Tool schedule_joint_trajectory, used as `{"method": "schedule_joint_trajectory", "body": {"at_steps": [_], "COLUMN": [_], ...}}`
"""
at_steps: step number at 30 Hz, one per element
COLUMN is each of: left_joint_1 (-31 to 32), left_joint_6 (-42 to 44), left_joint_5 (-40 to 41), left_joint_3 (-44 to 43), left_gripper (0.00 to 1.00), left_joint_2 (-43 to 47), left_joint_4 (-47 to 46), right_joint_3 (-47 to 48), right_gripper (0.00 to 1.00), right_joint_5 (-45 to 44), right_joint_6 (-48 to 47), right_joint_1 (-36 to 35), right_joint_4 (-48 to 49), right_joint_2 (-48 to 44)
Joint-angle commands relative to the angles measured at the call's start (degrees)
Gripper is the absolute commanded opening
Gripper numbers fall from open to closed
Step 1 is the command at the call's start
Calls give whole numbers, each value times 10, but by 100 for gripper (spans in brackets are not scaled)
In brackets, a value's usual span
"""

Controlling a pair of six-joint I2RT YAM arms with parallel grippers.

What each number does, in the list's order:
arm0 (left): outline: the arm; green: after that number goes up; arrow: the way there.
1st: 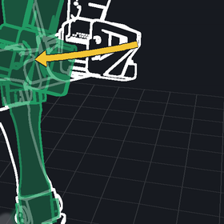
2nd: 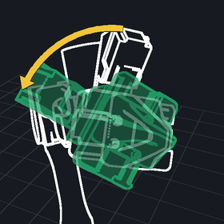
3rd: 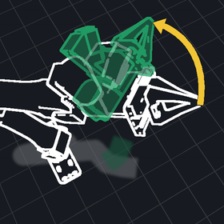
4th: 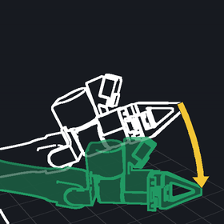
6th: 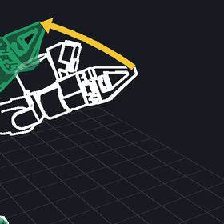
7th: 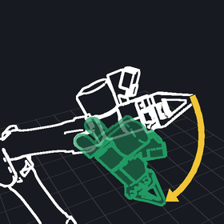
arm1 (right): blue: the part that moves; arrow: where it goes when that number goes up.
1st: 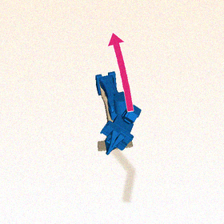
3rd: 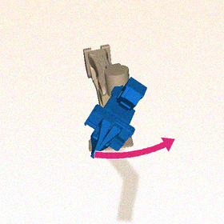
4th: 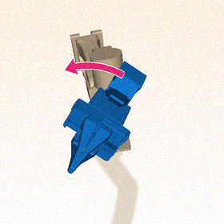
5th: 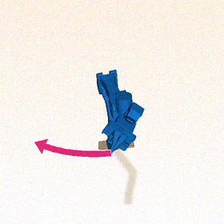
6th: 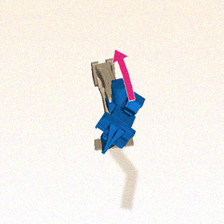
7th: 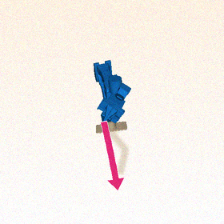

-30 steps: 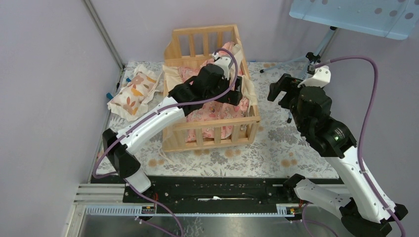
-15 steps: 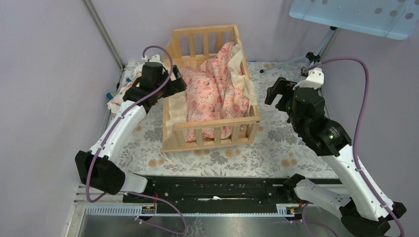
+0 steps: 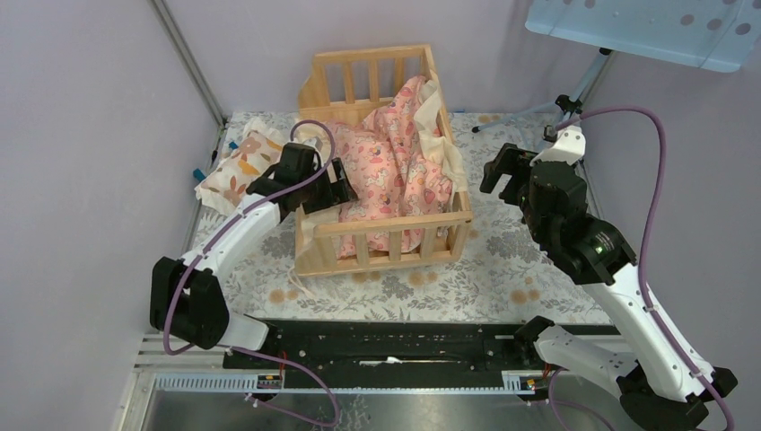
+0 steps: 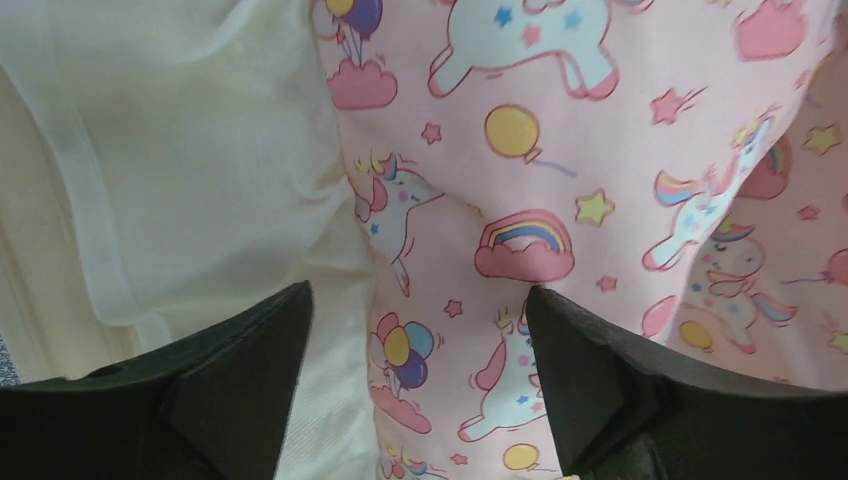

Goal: Set up the pet bed
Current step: Adjust the mattress on the bed frame.

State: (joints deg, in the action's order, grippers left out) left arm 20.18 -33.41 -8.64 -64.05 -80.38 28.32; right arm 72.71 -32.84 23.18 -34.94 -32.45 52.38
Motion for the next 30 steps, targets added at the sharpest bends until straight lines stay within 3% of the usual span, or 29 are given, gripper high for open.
{"method": "schedule_joint_trajectory", "body": {"at_steps": [1,5,13,22,30], "left_joint_1": [-2,-2,-34,-88,-105], "left_joint_6": [-10,-14,-3,91,122], "left_joint_5": [-58,-85,-76,32,71], "left_joint_3": [22,37,24,-71,-77], "left_gripper": [78,56,0,0,0], "left_joint_2": [7,10,17,-22,-12], "left_joint_4": [-51,-73,-60,51,92], "right_joint_3": [-6,-11,-17,-22,-22], "right_gripper": [92,92,92,93,93], "right_joint_5": [10,11,-3,-8,-9], "right_joint_6": [1,2,-7,-11,-17], "right_joint_1": [-3,-3,-2,-3,-3], "right_joint_4": [17,19,17,15,18], "right_joint_2": [-4,-5,-14,-17,-16]}}
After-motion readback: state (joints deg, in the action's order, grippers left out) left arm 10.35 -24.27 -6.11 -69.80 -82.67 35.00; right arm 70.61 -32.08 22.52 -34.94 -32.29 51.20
